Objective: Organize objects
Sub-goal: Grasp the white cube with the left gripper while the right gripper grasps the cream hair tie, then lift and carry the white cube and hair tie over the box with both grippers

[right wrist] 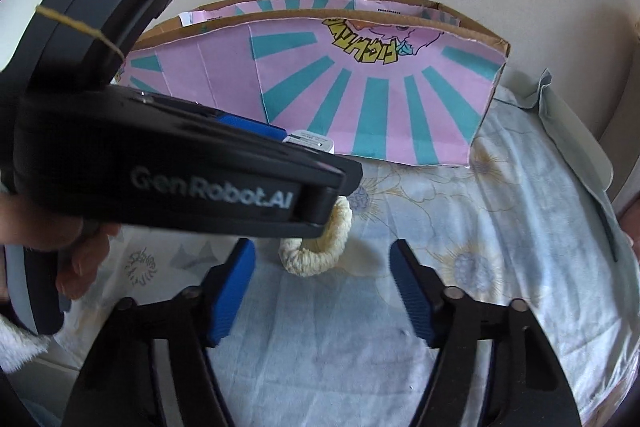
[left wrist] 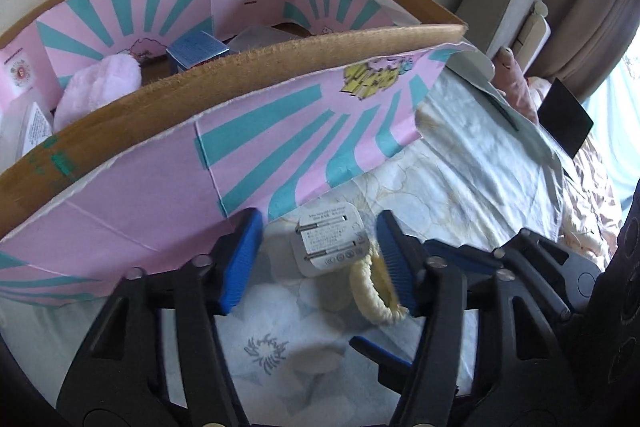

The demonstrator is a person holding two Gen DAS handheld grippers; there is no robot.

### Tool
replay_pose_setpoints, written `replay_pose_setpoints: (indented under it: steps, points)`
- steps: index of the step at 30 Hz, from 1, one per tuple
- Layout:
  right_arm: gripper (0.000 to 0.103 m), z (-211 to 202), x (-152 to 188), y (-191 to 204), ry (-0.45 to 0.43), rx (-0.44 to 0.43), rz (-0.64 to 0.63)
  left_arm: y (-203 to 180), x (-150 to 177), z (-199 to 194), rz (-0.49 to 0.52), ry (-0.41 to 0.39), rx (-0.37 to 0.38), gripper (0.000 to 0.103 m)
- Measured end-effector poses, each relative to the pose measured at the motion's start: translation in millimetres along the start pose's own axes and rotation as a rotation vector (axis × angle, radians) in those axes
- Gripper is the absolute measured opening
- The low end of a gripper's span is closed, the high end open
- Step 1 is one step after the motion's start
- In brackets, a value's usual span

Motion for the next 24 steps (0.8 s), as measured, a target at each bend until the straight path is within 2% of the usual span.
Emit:
replay_pose_setpoints:
  steps: [4, 5, 8, 12, 17, 24]
  points:
    - [0.049, 3, -1, 2, -0.004, 0.022, -0.009, -2, 2, 6, 0.005, 0.016, -0.003, 0.037]
    - [0.044, 3, -1, 2, -0.005, 0.023, -0.009, -3, 3, 7, 0.009, 0.02, -0.006, 0.034]
    - [0.034, 3, -2, 4, -0.007, 0.026, -0.022, -5, 4, 7, 0.016, 0.016, -0.016, 0.032]
    - [0.026, 4, -1, 0, -0.007, 0.033, -0.023, -4, 4, 6, 0.008, 0.011, -0.018, 0.031]
    - [0.02, 0, -1, -3, -0.009, 0.03, -0.017, -4, 4, 0, 0.003, 0.003, -0.021, 0.027]
    - [0.02, -22, -4, -8, -0.018, 0.036, -0.032, -9, 5, -22, -0.021, -0.026, -0.023, 0.027]
Point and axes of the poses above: each gripper's, at about its wrist camera, not at the fingertips, and z roughly the way its jaws point, y to its left, x to its underside, the point moved 4 cm from there along z, roughly the way its jaws point, and after that the axes turned 1 degree about -x, right-handed, at the moved point
